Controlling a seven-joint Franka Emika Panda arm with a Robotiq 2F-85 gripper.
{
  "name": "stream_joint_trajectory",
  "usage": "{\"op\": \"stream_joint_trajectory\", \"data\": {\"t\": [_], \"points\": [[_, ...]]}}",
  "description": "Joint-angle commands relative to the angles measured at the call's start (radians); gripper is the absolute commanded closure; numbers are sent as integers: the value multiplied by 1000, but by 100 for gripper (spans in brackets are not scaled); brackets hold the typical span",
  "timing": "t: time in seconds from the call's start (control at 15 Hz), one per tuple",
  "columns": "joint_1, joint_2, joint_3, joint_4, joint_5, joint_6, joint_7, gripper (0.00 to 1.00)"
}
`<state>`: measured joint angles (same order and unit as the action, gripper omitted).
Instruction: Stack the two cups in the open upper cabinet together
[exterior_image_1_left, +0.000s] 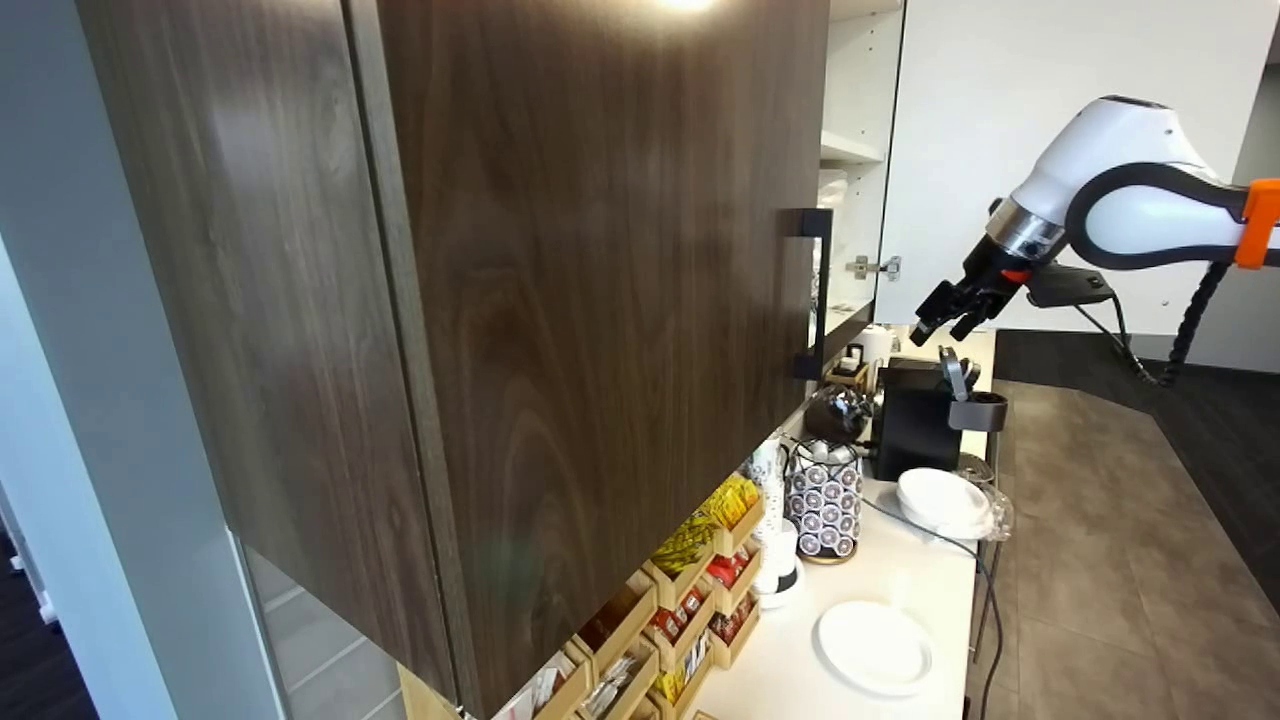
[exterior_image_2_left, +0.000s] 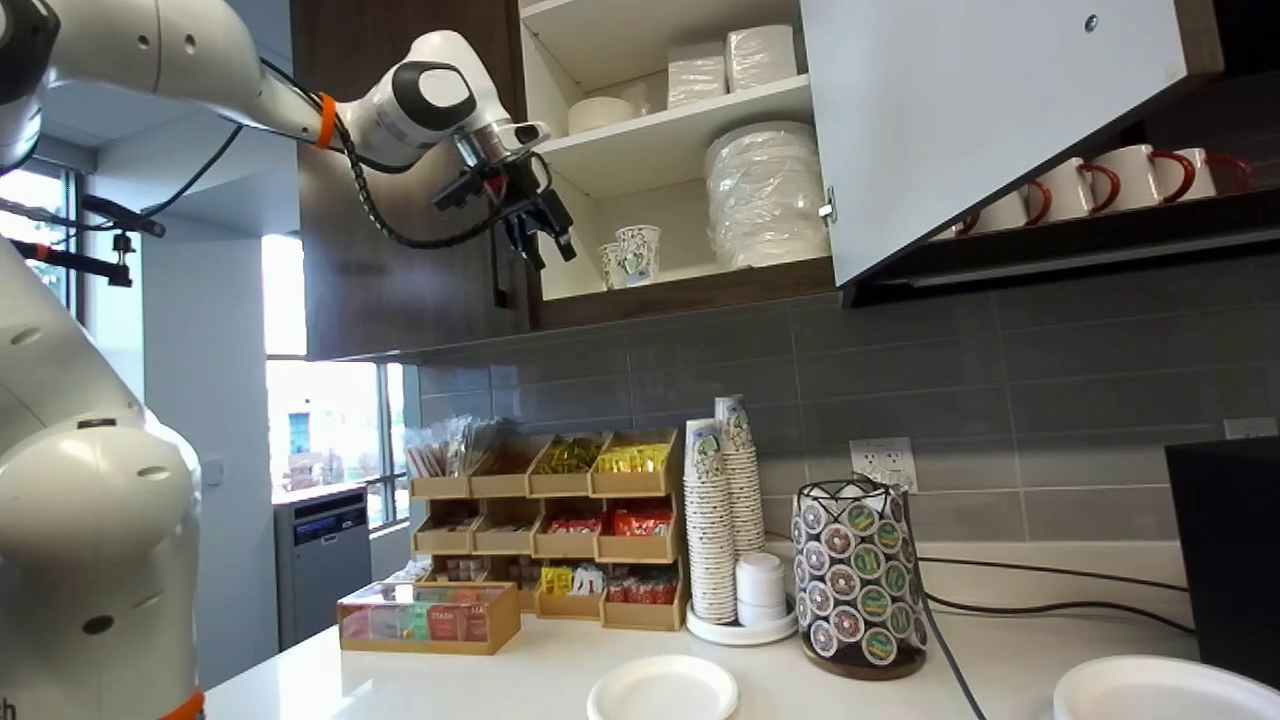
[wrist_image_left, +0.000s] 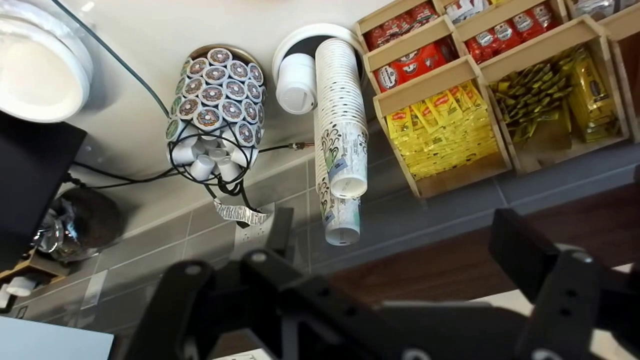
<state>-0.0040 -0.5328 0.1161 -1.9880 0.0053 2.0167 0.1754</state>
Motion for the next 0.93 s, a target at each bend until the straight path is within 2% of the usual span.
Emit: {"op": "stream_joint_trajectory", "data": {"t": [0.0, 0.2, 0.6, 0.87], "points": [[8, 3, -6, 3, -6, -2, 3, 0], [-2, 31, -7, 52, -26, 54, -2, 0], [-21, 140, -10, 182, -64, 337, -1, 0], [-34, 227, 8, 275, -99, 387, 45, 0]]}}
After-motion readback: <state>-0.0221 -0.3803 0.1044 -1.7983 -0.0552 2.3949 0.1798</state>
